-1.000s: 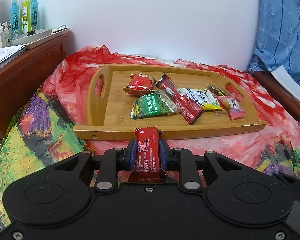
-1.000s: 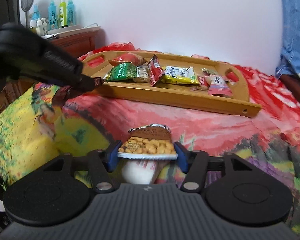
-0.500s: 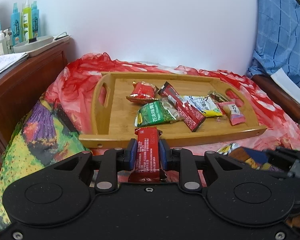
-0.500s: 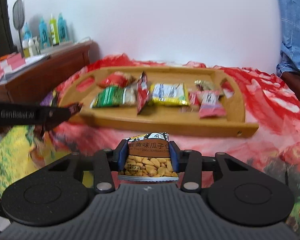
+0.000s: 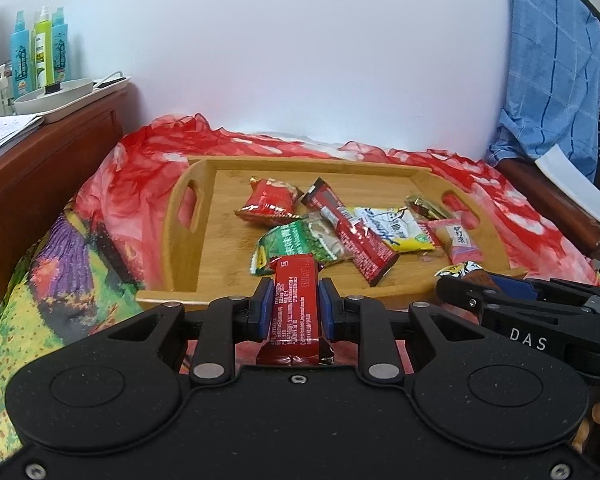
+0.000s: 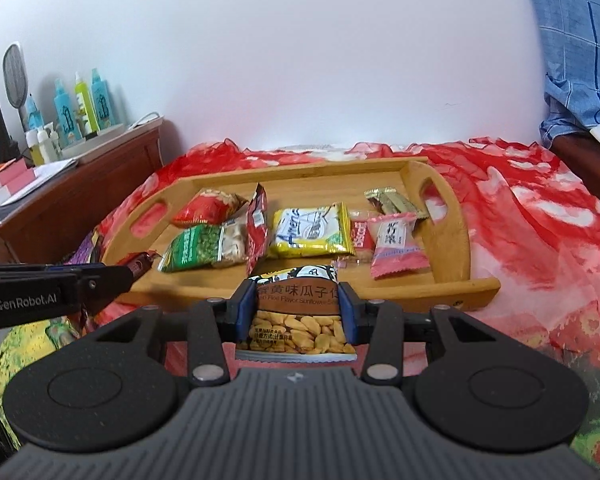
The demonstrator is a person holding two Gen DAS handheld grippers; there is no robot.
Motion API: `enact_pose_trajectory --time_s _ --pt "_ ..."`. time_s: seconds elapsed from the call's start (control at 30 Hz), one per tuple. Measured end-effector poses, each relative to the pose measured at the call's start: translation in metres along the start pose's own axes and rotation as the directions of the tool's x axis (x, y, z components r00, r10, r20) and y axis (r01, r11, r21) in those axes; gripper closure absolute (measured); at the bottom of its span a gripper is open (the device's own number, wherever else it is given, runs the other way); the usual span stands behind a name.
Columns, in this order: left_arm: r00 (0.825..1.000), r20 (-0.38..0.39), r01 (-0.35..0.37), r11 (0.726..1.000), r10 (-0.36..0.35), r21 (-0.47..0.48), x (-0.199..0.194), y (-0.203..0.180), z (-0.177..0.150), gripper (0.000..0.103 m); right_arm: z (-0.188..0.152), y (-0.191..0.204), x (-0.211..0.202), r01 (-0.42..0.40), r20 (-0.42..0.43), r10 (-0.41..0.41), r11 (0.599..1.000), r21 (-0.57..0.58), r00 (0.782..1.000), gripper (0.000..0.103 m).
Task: Organize snacks
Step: 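Carry the peanut bag over the tray with the right tool while the left carries the red strip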
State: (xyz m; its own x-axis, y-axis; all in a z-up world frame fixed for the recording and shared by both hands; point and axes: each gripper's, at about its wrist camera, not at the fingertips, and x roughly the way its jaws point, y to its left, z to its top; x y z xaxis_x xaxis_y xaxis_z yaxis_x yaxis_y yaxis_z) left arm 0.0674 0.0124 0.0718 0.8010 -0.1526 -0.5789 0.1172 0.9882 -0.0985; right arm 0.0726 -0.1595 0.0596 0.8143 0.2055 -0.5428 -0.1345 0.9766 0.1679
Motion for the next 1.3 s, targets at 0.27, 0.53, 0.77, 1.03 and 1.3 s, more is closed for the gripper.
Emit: enact_pose_trajectory --time_s 0.27,0.53,0.77,1.03,1.3 --pt "1.0 0.016 0.002 1.0 -0.002 0.007 0.006 -0.004 0.012 0.08 0.015 -0.004 0.007 0.008 0.023 -0.008 1.0 -0.013 1.0 0.056" --pt "1.0 0.004 -0.009 1.0 0.009 0.002 0.016 -0.006 0.015 0.08 0.022 -0.018 0.016 0.011 0.024 -0.012 0.999 0.04 1.0 0.056" --pt "1.0 -0.011 -0.025 1.0 0.025 -0.017 0.03 -0.003 0.02 0.08 0.029 -0.02 0.023 0.015 0.035 -0.016 0.999 0.038 0.999 0.056" --pt "0.998 -0.028 -0.06 0.998 0.059 -0.027 0.051 -0.005 0.027 0.08 0.038 -0.022 0.043 0.014 0.023 -0.015 0.999 0.04 1.0 0.056" --pt "0.996 -0.021 -0.091 0.995 0.09 -0.04 0.069 -0.004 0.04 0.08 0.045 -0.025 0.067 0.022 0.028 -0.023 0.999 0.036 0.999 0.056"
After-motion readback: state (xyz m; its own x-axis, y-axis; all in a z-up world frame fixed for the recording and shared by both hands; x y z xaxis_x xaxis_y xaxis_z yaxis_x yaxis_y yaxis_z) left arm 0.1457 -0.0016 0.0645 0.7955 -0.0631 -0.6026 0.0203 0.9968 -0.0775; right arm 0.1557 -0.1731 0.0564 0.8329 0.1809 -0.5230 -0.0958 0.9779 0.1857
